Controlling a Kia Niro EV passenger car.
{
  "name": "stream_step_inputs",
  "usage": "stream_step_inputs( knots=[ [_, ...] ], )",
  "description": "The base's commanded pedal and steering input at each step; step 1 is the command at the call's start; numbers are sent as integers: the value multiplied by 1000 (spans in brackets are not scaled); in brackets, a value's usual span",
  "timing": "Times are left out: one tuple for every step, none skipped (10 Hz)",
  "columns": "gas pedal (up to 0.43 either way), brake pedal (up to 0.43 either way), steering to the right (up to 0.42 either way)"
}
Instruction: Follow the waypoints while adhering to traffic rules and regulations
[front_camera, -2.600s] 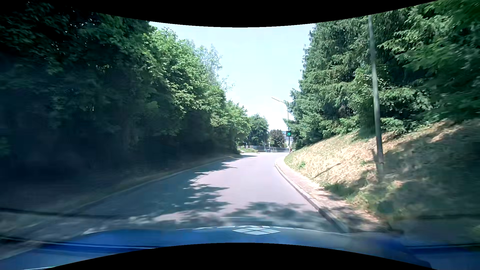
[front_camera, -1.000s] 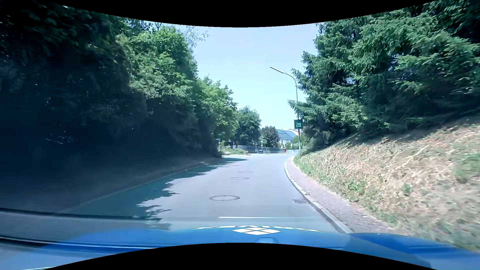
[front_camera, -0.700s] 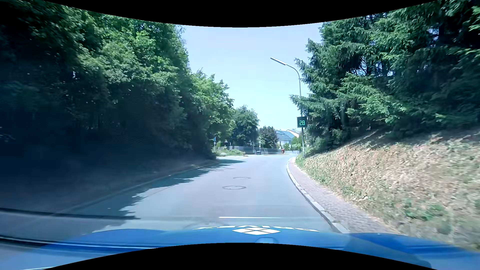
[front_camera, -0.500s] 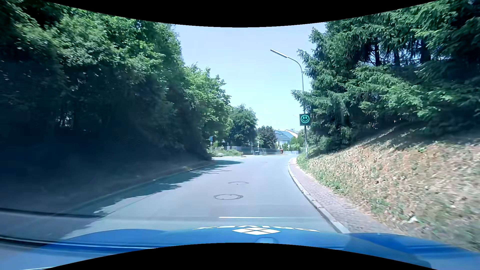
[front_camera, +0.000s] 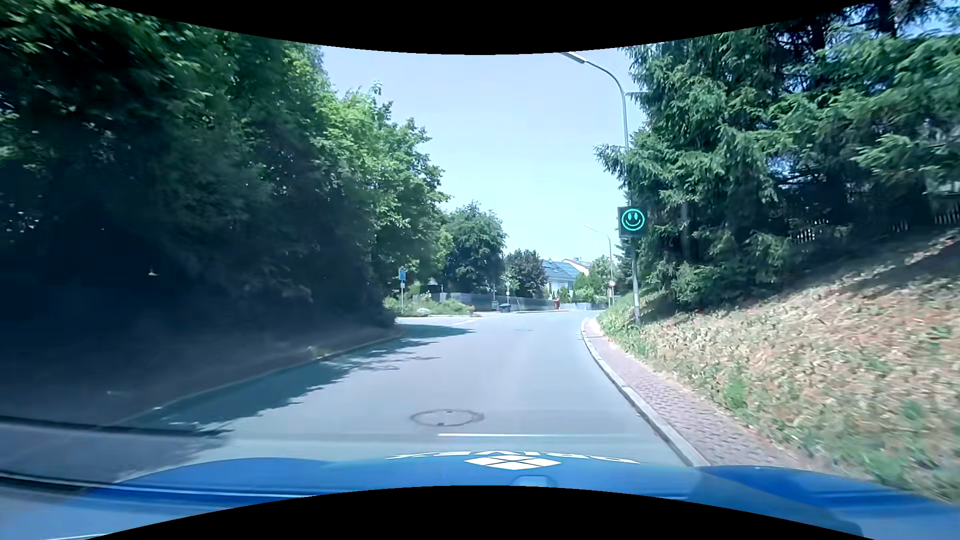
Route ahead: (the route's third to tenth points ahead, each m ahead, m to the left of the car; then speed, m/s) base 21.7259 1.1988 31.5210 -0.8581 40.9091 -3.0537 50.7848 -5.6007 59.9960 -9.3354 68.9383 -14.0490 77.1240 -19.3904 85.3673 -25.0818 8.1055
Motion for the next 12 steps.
stream_step_inputs(
  knots=[
    [130, 0, 23],
    [130, 0, 24],
    [169, 0, 25],
    [189, 0, 33],
    [189, 0, 39],
    [169, 0, 42],
    [169, 0, 41],
    [157, 0, 41],
    [157, 0, 41],
    [157, 0, 41],
    [157, 0, 41],
    [157, 0, 41]
  ],
)
